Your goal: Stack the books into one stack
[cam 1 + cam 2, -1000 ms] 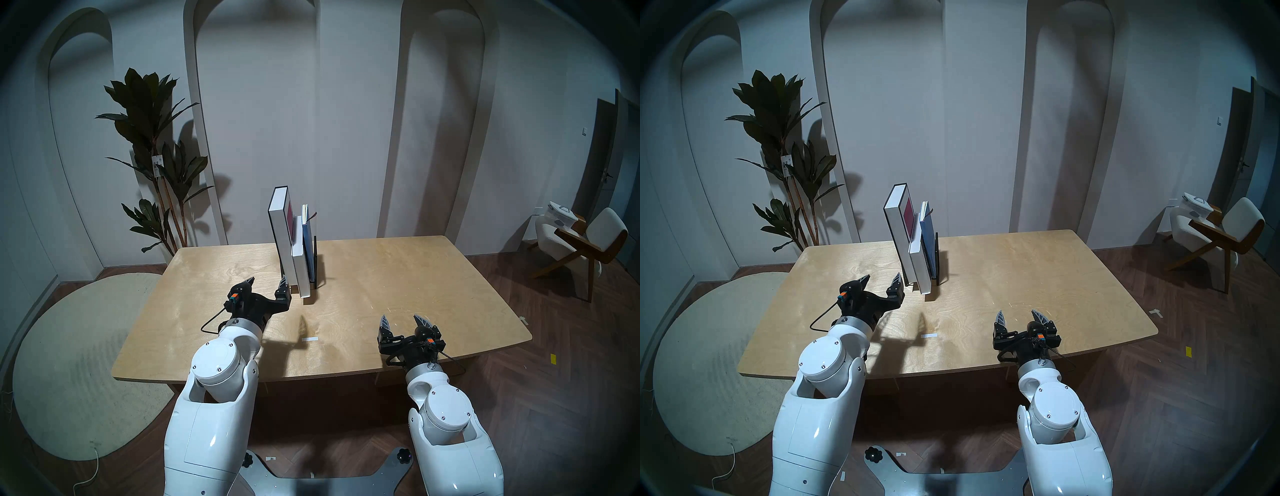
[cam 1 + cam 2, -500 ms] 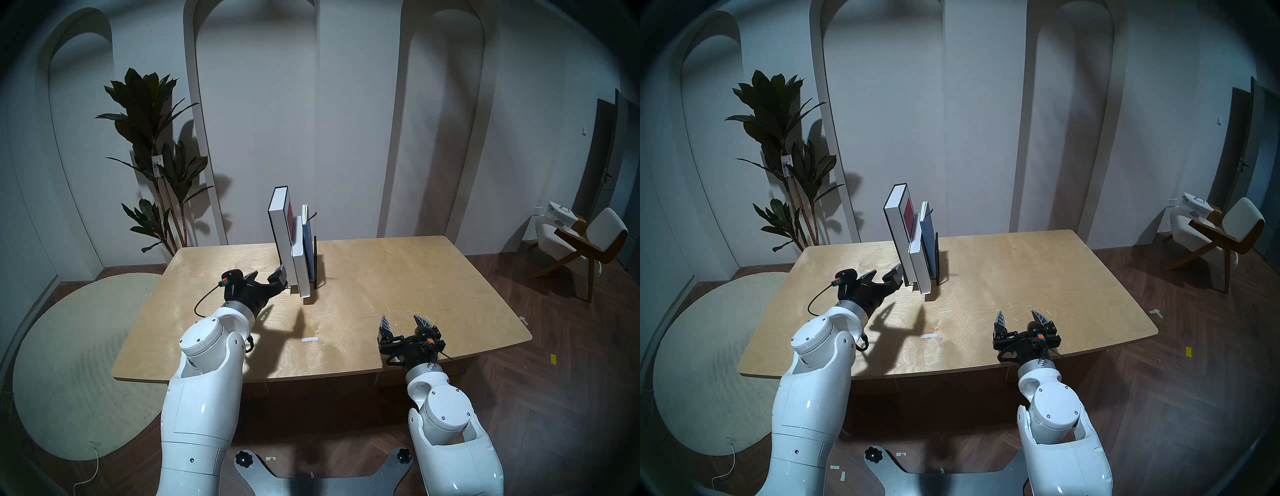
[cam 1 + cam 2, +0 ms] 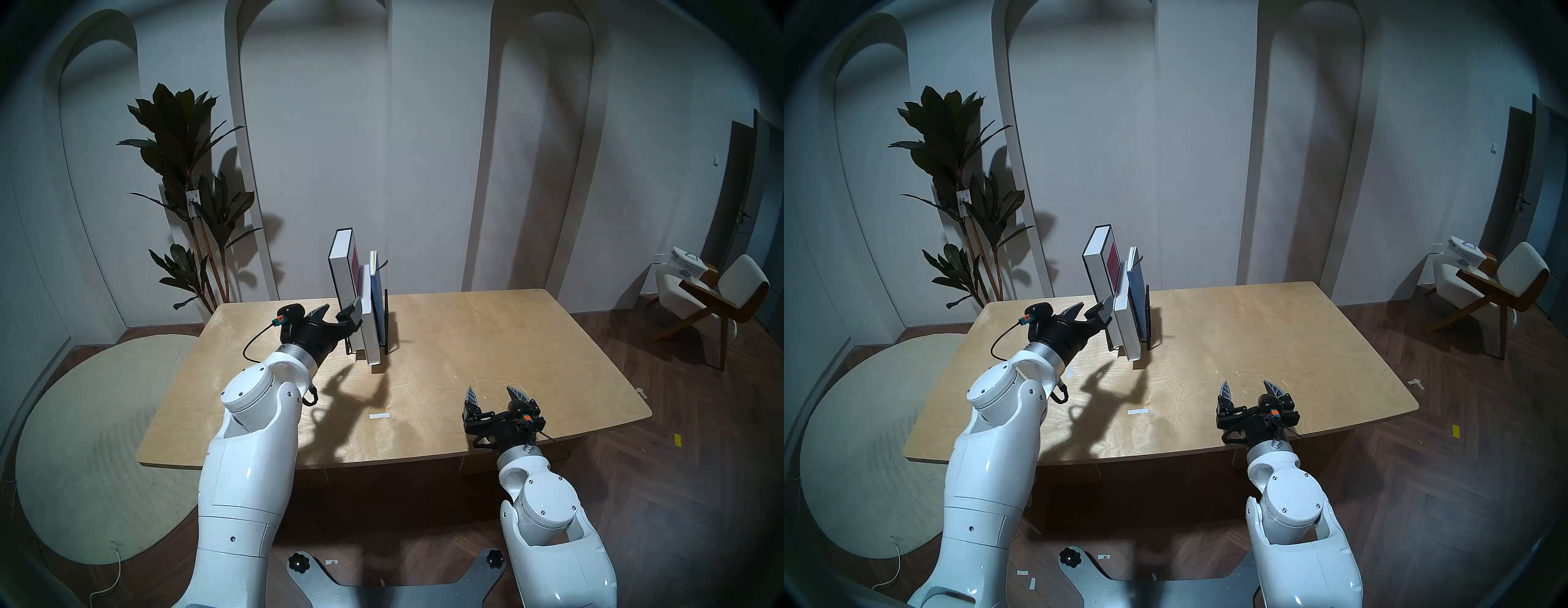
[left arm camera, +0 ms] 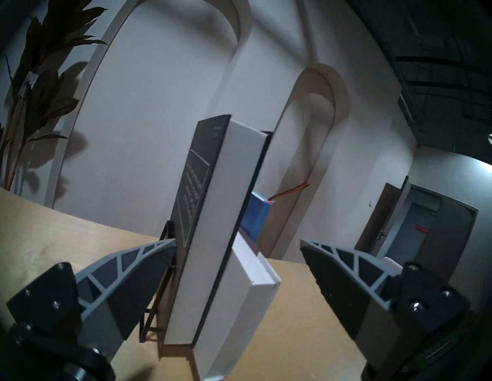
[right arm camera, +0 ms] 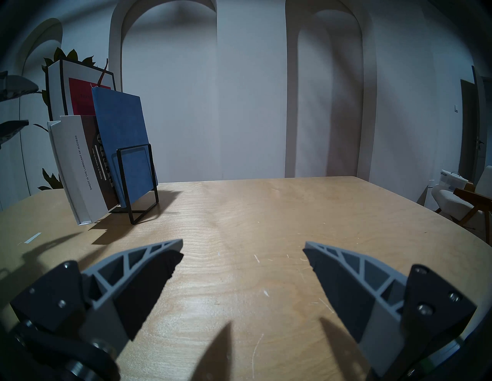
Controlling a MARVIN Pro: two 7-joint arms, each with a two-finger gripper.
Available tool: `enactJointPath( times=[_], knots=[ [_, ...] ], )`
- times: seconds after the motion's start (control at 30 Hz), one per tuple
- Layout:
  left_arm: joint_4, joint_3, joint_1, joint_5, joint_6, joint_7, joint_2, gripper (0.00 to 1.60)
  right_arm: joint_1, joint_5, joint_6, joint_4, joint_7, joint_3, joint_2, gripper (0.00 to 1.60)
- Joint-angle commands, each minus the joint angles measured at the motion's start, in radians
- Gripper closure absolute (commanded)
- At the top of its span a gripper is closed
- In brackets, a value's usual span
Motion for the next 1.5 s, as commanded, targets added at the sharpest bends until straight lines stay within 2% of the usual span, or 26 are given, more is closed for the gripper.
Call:
enactJointPath(
  times=[0.0,0.03,0.13,0.2,0.27,0.43,0.57,0.67,0.7,0.83,0.9,1.0,1.1,1.17,1.23,1.3,1.47],
  knots=[
    [0.031,0.011,-0.085,-0.049,0.02,-0.048,-0.015,0.0,0.003,0.0,-0.004,-0.023,0.0,0.0,0.0,0.0],
    [0.044,0.003,-0.094,-0.075,0.036,-0.06,-0.018,0.0,0.003,0.0,-0.004,-0.023,0.0,0.0,0.0,0.0],
    [0.076,0.001,-0.112,-0.073,-0.001,-0.063,-0.017,0.0,0.003,0.0,-0.004,-0.023,0.0,0.0,0.0,0.0],
    [0.083,0.013,-0.116,-0.029,-0.064,-0.044,-0.016,0.0,0.003,0.0,-0.005,-0.022,0.0,0.0,0.0,0.0],
    [0.041,0.024,-0.104,0.052,-0.092,0.012,-0.017,0.0,0.004,0.0,-0.005,-0.02,0.0,0.0,0.0,0.0],
    [0.02,0.054,-0.091,0.146,-0.162,0.066,-0.023,0.0,0.004,0.0,-0.005,-0.02,0.0,0.0,0.0,0.0],
    [0.026,0.081,-0.088,0.227,-0.235,0.104,-0.027,0.0,0.004,0.0,-0.005,-0.021,0.0,0.0,0.0,0.0],
    [0.045,0.115,-0.094,0.315,-0.284,0.173,-0.027,0.0,0.003,0.0,-0.005,-0.022,0.0,0.0,0.0,0.0],
    [0.046,0.13,-0.092,0.376,-0.29,0.227,-0.03,0.0,0.003,0.0,-0.005,-0.022,0.0,0.0,0.0,0.0],
    [0.05,0.148,-0.079,0.439,-0.312,0.272,-0.023,0.0,0.003,0.0,-0.004,-0.023,0.0,0.0,0.0,0.0],
    [0.072,0.153,-0.09,0.458,-0.309,0.29,-0.028,0.0,0.002,0.0,-0.004,-0.024,0.0,0.0,0.0,0.0],
    [0.129,0.146,-0.131,0.44,-0.297,0.283,-0.036,0.0,0.002,0.0,-0.004,-0.024,0.0,0.0,0.0,0.0],
    [0.181,0.14,-0.174,0.477,-0.252,0.34,-0.048,0.0,0.003,0.0,-0.004,-0.023,0.0,0.0,0.0,0.0],
    [0.215,0.117,-0.201,0.449,-0.205,0.339,-0.057,0.0,0.003,0.0,-0.005,-0.022,0.0,0.0,0.0,0.0],
    [0.234,0.102,-0.206,0.468,-0.202,0.365,-0.063,0.0,0.003,0.0,-0.005,-0.022,0.0,0.0,0.0,0.0],
    [0.262,0.085,-0.23,0.445,-0.18,0.353,-0.062,0.0,0.004,0.0,-0.005,-0.022,0.0,0.0,0.0,0.0],
    [0.295,0.055,-0.27,0.425,-0.182,0.342,-0.055,0.0,0.004,0.0,-0.005,-0.022,0.0,0.0,0.0,0.0]
  ],
)
